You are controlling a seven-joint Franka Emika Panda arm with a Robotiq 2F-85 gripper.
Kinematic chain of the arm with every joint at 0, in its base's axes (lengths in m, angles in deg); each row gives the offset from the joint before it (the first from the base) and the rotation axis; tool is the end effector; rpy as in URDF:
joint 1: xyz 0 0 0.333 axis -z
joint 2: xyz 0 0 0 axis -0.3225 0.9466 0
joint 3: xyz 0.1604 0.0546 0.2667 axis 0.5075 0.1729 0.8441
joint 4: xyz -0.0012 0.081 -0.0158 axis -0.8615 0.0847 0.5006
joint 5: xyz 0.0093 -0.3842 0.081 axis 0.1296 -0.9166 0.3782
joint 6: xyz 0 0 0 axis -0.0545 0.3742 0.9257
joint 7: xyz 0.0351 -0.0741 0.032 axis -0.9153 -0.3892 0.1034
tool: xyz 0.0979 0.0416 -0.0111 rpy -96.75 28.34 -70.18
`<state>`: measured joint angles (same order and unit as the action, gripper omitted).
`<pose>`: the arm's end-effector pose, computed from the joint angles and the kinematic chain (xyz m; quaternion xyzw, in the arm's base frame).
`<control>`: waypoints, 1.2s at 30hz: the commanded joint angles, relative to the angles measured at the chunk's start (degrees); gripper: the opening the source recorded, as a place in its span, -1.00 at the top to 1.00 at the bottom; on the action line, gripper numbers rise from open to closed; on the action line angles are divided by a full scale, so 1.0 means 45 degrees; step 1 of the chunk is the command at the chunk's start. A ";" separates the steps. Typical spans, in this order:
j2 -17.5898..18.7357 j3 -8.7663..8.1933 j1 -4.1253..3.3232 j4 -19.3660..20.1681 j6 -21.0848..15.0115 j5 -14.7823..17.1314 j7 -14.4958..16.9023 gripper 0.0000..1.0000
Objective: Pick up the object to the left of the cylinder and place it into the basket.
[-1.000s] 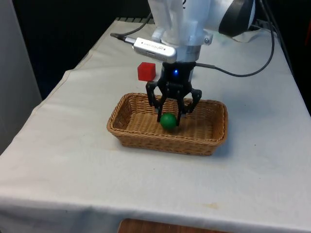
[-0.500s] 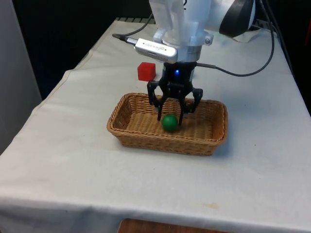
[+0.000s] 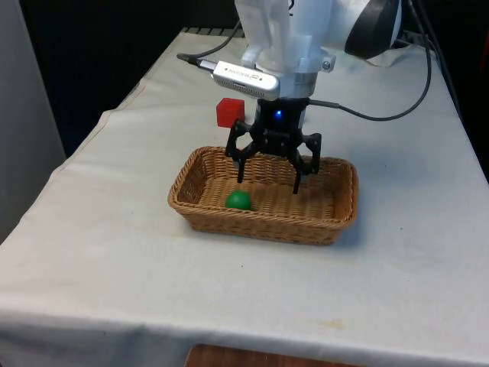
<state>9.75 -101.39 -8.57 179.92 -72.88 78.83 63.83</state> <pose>0.6660 -0.0297 0.2045 0.9943 0.0005 0.0737 0.0776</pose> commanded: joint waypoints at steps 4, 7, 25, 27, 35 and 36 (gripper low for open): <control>-0.0267 -0.0178 -0.0166 0.0178 0.0051 -0.0102 -0.0051 -1.00; -0.0598 -0.0318 -0.0293 0.0382 0.0115 -0.0140 -0.0025 -1.00; -0.2419 -0.0649 -0.0547 0.1031 0.0700 -0.0815 -0.0140 -1.00; -0.2585 -0.0688 -0.0573 0.1031 0.0802 -0.0879 -0.0153 -1.00; -0.3209 -0.0815 -0.0624 0.0955 0.1273 -0.1184 -0.0204 -1.00; -0.3259 -0.0815 -0.0624 0.0942 0.1311 -0.1210 -0.0204 -1.00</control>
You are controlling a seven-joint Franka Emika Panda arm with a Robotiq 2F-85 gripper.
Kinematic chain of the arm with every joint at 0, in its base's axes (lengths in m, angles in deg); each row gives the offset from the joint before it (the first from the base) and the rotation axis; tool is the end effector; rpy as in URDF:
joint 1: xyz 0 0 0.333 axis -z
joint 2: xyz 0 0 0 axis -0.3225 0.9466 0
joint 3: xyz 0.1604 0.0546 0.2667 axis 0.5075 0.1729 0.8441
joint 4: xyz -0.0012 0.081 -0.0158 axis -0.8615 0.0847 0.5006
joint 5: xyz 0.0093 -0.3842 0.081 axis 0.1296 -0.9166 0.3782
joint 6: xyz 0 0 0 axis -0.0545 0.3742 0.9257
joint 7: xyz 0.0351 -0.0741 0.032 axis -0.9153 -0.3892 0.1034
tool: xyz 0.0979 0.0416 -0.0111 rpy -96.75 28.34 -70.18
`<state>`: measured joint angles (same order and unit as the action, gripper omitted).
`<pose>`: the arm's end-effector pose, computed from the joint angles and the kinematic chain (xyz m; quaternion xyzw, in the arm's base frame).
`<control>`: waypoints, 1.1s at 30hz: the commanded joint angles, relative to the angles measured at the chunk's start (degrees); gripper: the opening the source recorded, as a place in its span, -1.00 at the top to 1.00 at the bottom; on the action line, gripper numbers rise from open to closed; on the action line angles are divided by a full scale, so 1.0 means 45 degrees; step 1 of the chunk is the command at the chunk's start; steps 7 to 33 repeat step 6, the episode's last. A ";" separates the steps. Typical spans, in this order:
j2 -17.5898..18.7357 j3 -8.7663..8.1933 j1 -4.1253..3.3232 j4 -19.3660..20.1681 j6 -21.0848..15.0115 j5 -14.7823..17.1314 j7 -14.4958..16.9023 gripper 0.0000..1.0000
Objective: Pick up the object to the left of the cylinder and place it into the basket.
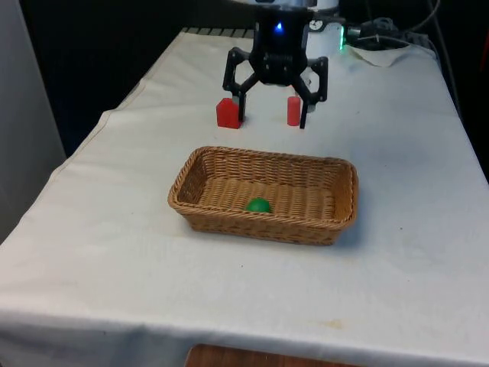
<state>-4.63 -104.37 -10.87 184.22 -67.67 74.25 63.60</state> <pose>0.6519 -0.0331 0.3162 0.9936 0.0041 0.1029 0.0468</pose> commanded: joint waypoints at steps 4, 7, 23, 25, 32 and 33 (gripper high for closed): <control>-0.0204 -0.0076 -0.0038 -0.0013 0.0204 -0.0229 -0.0127 -1.00; -0.0229 -0.0025 0.0000 0.0000 0.0191 -0.0153 -0.0038 -1.00; -0.0229 -0.0025 0.0000 0.0000 0.0191 -0.0153 -0.0038 -1.00; -0.0229 -0.0025 0.0000 0.0000 0.0191 -0.0153 -0.0038 -1.00; -0.0229 -0.0025 0.0000 0.0000 0.0191 -0.0153 -0.0038 -1.00; -0.0229 -0.0025 0.0000 0.0000 0.0191 -0.0153 -0.0038 -1.00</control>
